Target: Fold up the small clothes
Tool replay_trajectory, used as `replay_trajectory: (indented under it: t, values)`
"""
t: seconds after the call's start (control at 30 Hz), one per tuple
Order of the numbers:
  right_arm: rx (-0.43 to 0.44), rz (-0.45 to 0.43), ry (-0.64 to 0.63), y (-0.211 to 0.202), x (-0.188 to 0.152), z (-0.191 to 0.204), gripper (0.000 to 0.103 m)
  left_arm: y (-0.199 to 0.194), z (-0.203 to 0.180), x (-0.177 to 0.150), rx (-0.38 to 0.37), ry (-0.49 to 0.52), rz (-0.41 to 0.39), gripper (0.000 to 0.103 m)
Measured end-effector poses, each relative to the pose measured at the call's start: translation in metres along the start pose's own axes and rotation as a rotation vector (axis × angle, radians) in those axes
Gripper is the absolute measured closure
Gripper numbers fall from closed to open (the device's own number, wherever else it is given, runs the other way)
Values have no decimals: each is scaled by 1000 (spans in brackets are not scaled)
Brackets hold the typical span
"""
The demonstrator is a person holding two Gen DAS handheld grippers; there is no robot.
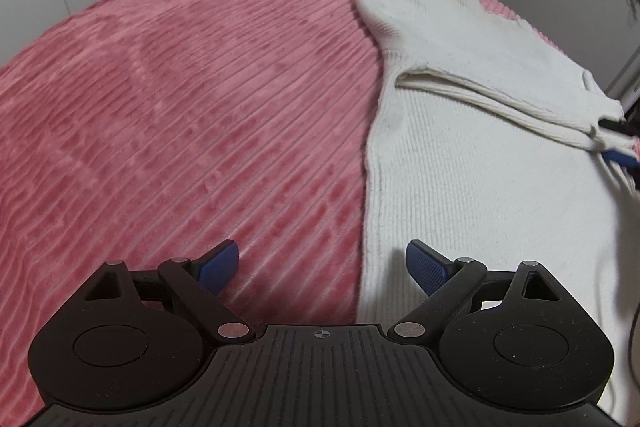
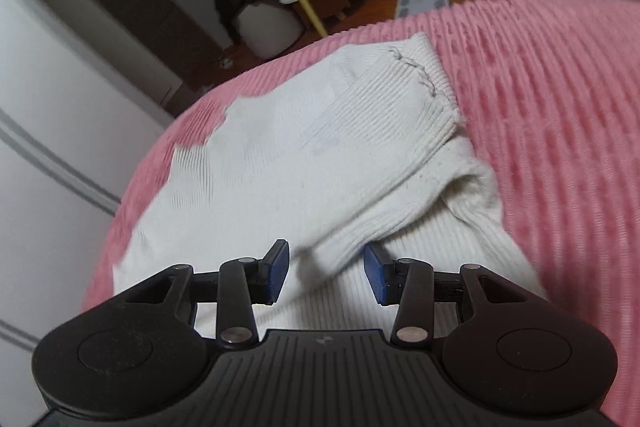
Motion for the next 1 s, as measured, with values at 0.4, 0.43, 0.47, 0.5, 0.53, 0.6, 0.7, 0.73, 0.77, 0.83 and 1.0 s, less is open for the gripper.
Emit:
replay_trajectory:
  t: [0.4, 0.43, 0.47, 0.5, 0.53, 0.6, 0.7, 0.73, 0.77, 0.83, 1.0]
  values:
    - [-39, -55, 25, -19, 1, 26, 70, -4, 3, -4, -24, 13, 16, 8]
    - [-20, -58, 18, -19, 1, 31, 70, -4, 3, -4, -20, 13, 18, 8]
    - [-15, -54, 7, -16, 2, 34, 70, -5, 3, -4, -22, 8, 18, 8]
    - [-20, -46, 2, -11, 2, 36, 70, -6, 2, -4, -27, -1, 18, 8]
    - [-33, -32, 9, -4, 2, 35, 70, -8, 2, -4, -32, -9, 15, 8]
    - [-73, -10, 30, 10, 0, 27, 71, -10, 0, -4, -43, -4, 8, 8]
    - [-102, 0, 104, 22, -4, 9, 81, -11, -2, -7, -40, 17, 10, 8]
    - [-93, -10, 130, 23, -3, 6, 91, -10, -2, -8, -40, 15, 13, 8]
    - [-83, -18, 141, 23, -2, 5, 97, -10, -1, -8, -42, 11, 17, 8]
    - [-52, -44, 137, 19, -1, 4, 98, -9, -1, -8, -47, 8, 18, 8]
    - [-50, -128, 15, 7, -6, 2, 98, -11, 0, -10, -58, 27, 13, 8]
Point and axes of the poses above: each gripper's, at about its wrist camera, not at the fingertips, and y roughly the way its jaws point, z to its left, x to its top, the point moved 4 cm from there along y, roughly the way its jaws point, and after that the axes turned 14 degrees about -z, right-handed, at the moved point
